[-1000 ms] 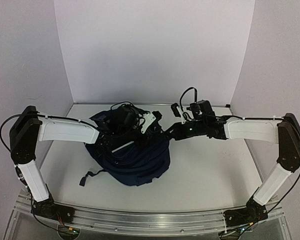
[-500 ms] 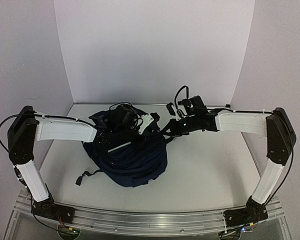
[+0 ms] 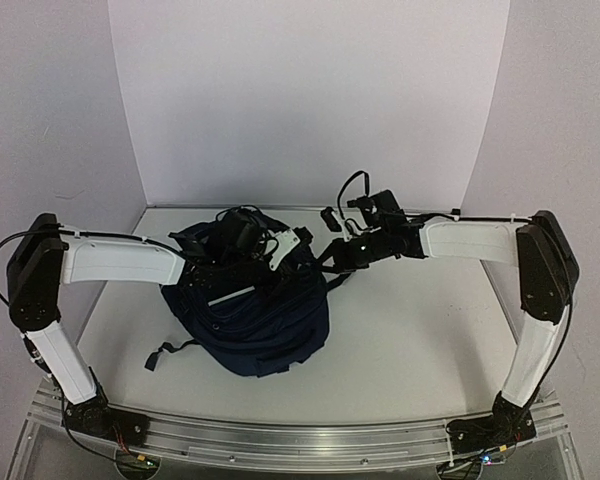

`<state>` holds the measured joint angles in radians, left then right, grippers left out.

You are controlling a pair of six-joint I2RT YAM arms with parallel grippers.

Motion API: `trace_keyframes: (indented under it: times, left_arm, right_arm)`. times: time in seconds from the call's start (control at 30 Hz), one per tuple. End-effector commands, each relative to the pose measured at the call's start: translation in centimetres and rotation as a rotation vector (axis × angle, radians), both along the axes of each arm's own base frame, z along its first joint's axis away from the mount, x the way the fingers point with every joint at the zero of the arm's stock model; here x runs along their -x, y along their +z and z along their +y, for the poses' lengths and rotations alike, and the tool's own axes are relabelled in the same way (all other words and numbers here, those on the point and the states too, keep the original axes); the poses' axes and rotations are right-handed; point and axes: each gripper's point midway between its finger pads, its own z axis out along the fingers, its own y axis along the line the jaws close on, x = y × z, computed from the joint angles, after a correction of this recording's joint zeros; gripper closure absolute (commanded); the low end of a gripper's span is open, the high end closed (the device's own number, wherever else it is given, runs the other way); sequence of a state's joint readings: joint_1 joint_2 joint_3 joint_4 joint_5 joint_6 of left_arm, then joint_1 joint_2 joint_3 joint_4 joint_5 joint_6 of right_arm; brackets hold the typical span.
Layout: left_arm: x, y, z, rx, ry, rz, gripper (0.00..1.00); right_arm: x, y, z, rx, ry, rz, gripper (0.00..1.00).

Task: Pack the student bag
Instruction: Zip the student bag at the center of the board.

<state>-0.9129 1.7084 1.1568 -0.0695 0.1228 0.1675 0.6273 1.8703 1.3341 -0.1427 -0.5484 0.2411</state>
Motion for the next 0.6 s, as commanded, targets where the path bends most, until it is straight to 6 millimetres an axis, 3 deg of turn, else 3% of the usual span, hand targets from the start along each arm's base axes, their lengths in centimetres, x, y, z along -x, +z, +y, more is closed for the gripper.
trace_keyframes:
  times: [0.0, 0.23, 0.37, 0.43, 0.5, 0.57]
  left_arm:
    - [7.0, 6.0, -2.8, 0.137, -0.297, 0.07, 1.0]
    - [7.6, 5.4, -3.2, 0.134, -0.319, 0.109, 1.0]
    - [6.5, 5.0, -2.8, 0.138, -0.229, 0.119, 0.99]
    - [4.9, 4.6, -2.1, 0.119, -0.117, 0.115, 0.88]
    - [3.5, 4.2, -1.2, 0.112, -0.02, 0.118, 0.72]
    - [2.1, 4.1, -0.1, 0.129, 0.061, 0.152, 0.57]
  right_arm:
    - [-9.8, -1.2, -5.7, 0.145, -0.32, -0.173, 1.0]
    - [-11.1, -0.4, -4.8, 0.102, -0.331, -0.198, 1.0]
    - [-11.4, 0.9, -4.9, 0.087, -0.349, -0.225, 1.0]
    - [-10.9, 2.0, -5.5, 0.081, -0.362, -0.241, 0.9]
    - [-10.0, 2.8, -6.3, 0.081, -0.375, -0.247, 0.79]
    - [-8.6, 3.4, -7.4, 0.087, -0.386, -0.253, 0.59]
